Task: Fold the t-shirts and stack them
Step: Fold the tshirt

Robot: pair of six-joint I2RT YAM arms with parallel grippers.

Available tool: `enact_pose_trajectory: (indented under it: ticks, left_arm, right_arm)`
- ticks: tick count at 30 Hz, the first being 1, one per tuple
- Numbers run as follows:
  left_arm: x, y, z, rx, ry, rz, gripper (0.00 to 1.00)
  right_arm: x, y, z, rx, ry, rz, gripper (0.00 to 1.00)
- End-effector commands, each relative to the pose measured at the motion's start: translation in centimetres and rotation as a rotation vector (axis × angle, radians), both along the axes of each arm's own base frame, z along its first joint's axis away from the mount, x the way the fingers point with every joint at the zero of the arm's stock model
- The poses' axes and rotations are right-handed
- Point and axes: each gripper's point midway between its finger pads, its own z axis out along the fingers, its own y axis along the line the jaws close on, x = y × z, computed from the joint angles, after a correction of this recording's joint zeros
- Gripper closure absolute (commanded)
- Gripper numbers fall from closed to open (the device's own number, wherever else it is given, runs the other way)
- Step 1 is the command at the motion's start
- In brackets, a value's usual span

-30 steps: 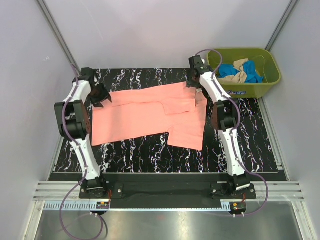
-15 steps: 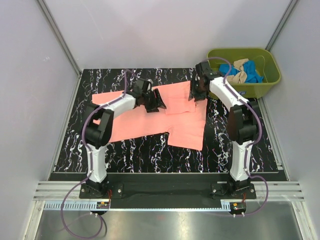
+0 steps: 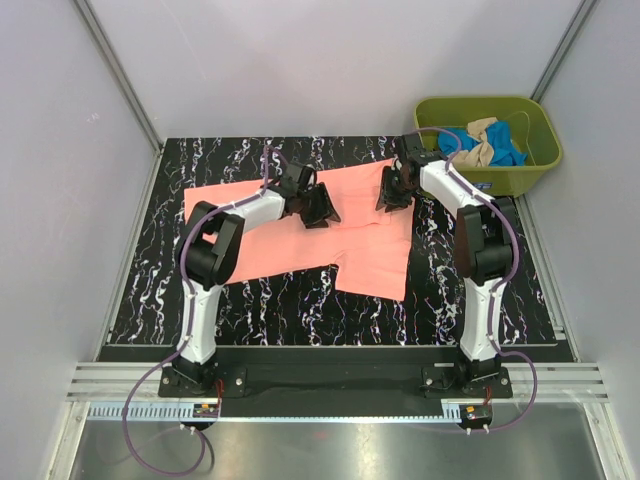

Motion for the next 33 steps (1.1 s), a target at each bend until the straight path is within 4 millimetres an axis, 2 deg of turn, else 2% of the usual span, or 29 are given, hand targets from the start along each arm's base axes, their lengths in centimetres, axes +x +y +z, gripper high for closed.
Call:
enact_pose_trajectory:
  ticks: [1,11,15,19,24,29,33]
  left_arm:
    - [2.0,-1.0,1.1,-0.022,-0.057,0.012,0.51]
    - [2.1,-1.2,0.2,-0.011,-0.011,0.014,0.58]
    - [1.9,-1.3,0.1,-0.011,0.004,0.002,0.66]
    - [2.0,-1.4,0.4,-0.010,-0.005,-0.018,0.72]
    - [1.9,-1.5,0.4,-0.008,0.000,-0.033,0.75]
    - [1.6,-1.5,0.3,-0.011,0.005,-0.047,0.77]
    - [1.6,-1.6,0.7,-0.016,0.002,-0.055,0.79]
  right_arm:
    - [0.7,0.0,-0.4,0.029,-0.007,-0.015,0.62]
    - [1.0,-0.8,-2.4,0.009,0.038,-0.057,0.62]
    - [1.2,-1.5,-3.4,-0.033,0.050,-0.068,0.60]
    - [1.1,-2.3,-3.6,-0.083,0.063,-0.075,0.58]
    - [0.8,-3.1,-3.3,-0.117,0.055,-0.096,0.55]
    - [0.5,-2.8,-4.4,-0.105,0.081,-0.092,0.55]
    - [0.8,-2.2,-4.7,-0.072,0.085,-0.102,0.61]
